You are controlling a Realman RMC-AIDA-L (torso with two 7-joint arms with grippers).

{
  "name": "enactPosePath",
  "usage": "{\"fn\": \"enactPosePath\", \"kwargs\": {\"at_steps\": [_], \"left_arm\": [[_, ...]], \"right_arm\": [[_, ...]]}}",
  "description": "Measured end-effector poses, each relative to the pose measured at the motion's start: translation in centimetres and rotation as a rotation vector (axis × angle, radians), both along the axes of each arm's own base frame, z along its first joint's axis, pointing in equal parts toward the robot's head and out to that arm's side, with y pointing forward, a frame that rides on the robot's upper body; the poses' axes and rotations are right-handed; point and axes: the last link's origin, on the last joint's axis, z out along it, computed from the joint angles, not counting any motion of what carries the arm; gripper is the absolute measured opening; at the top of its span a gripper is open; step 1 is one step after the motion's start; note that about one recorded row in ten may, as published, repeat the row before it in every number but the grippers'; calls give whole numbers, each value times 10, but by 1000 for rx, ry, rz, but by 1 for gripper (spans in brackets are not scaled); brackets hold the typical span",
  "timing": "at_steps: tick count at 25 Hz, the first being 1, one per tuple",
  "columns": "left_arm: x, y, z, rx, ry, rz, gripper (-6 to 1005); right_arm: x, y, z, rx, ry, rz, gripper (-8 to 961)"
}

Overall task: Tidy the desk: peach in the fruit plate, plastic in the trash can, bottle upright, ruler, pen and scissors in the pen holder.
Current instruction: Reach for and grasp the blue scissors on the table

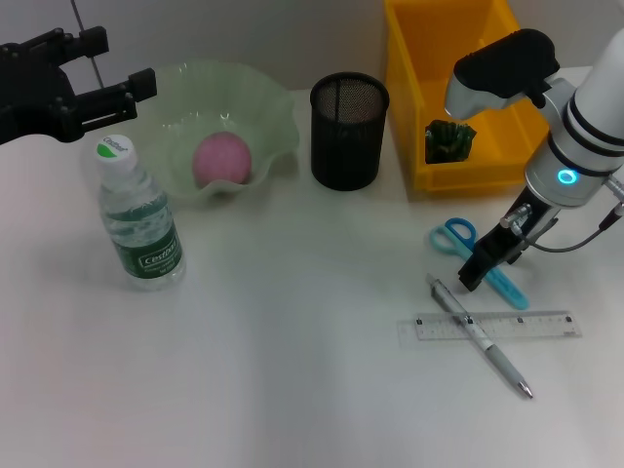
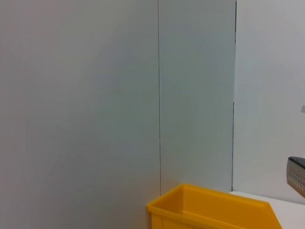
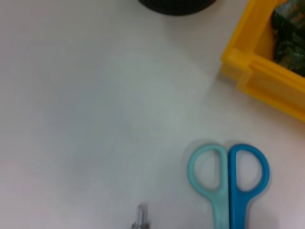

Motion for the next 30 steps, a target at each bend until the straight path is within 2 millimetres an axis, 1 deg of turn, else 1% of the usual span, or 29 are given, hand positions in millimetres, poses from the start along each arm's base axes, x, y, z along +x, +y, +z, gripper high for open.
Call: {"fn": "enactPosePath", "kwargs": {"at_steps": [23,28,30], "left_arm": [[1,-1,-1,-9,-5,-2,806],[1,-1,-1,-10,-5,-3,806],[1,-1,-1,-11,-5,-4,806]], "right_arm": [[0,0,-1,-3,-5,2,557],[1,-1,-1,-2,-5,-1,351],[1,-1,0,-1,-5,-2,348]]}}
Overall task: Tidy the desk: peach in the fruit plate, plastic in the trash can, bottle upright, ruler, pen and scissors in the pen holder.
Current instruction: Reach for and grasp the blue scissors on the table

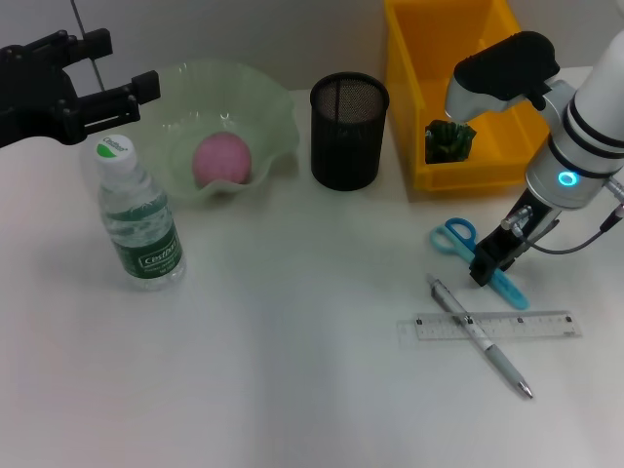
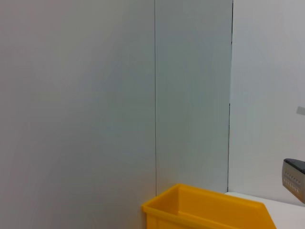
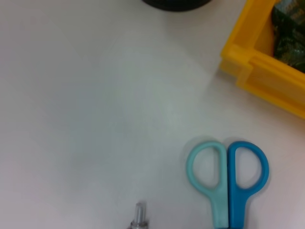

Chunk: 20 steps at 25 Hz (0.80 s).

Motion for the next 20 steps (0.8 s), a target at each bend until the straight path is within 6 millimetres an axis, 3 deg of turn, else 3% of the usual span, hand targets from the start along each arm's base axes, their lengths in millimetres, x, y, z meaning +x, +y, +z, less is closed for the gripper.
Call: {"fn": "enactPosePath", "kwargs": {"at_steps": [20], "left_arm": [[1,-3,1,-7,-10,-11,806]], "right_arm": [[1,0,0,6,0,-5,321]]}}
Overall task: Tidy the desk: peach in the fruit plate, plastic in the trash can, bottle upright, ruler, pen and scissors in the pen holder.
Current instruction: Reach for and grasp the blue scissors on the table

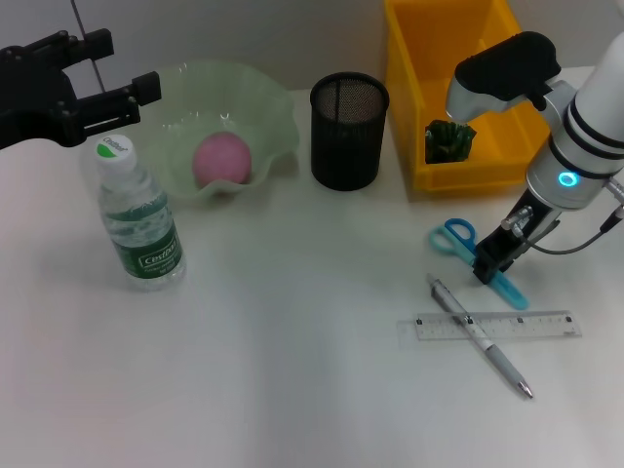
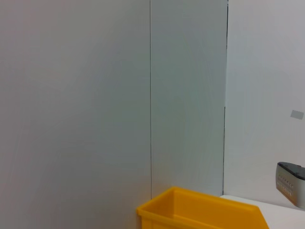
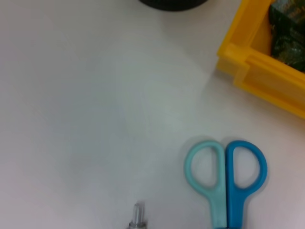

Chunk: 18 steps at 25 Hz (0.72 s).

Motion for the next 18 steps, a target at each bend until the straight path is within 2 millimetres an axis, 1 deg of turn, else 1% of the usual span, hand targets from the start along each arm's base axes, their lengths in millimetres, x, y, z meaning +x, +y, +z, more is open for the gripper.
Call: {"fn": "enactPosePath", "kwargs": {"at_steps": [2,8,18], "left_arm": [[0,0,0,1,0,0,806],[0,0,0,0,0,-1,806],[1,-1,0,-4,-2,-7,806]], "right_arm": [[0,0,0,0,0,0,318],[-1,0,0,0,-3,1,240],[0,0,0,-1,-6,1,217]]}}
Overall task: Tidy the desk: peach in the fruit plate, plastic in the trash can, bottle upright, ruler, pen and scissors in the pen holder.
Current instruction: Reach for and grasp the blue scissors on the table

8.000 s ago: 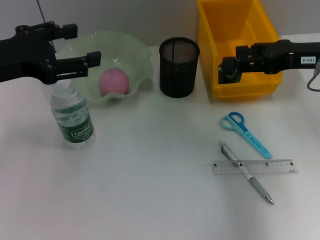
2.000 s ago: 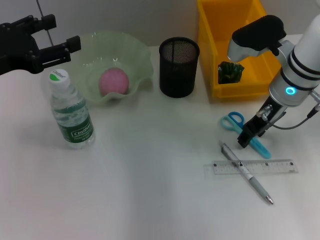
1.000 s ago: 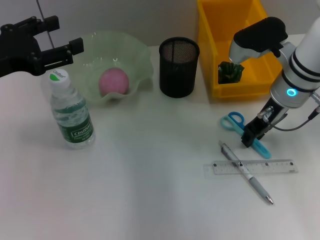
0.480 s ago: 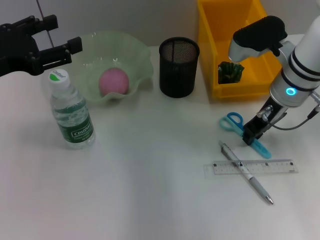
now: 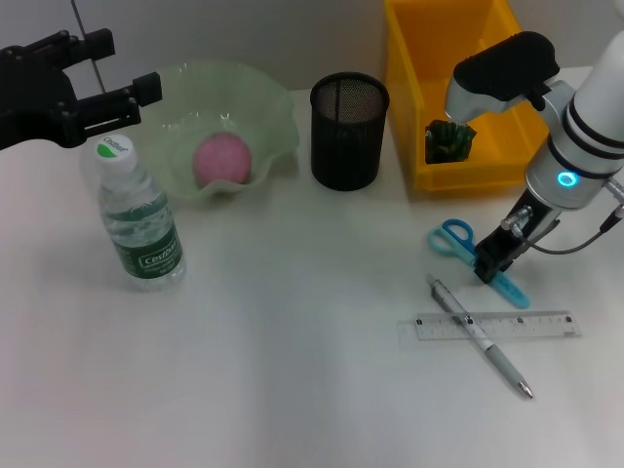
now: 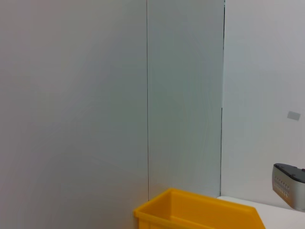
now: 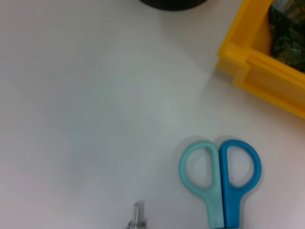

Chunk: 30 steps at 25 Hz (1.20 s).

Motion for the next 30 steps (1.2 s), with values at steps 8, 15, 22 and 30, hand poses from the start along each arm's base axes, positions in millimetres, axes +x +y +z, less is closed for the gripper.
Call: {"fn": "enactPosePath", "kwargs": {"at_steps": [8,15,22,30], "left_arm": [[0,0,0,0,-1,1,806],[0,0,0,-1,-5,2,806],[0,0,0,2,-12,1,805],[0,0,0,2,-13,2,805]], "right_arm": [[1,0,1,2,-2,1,208],[-4,1,2,5,1,19,207],[-13,3,4,6,6,45,206],[-27,3,3,-13,7,91,205]]}}
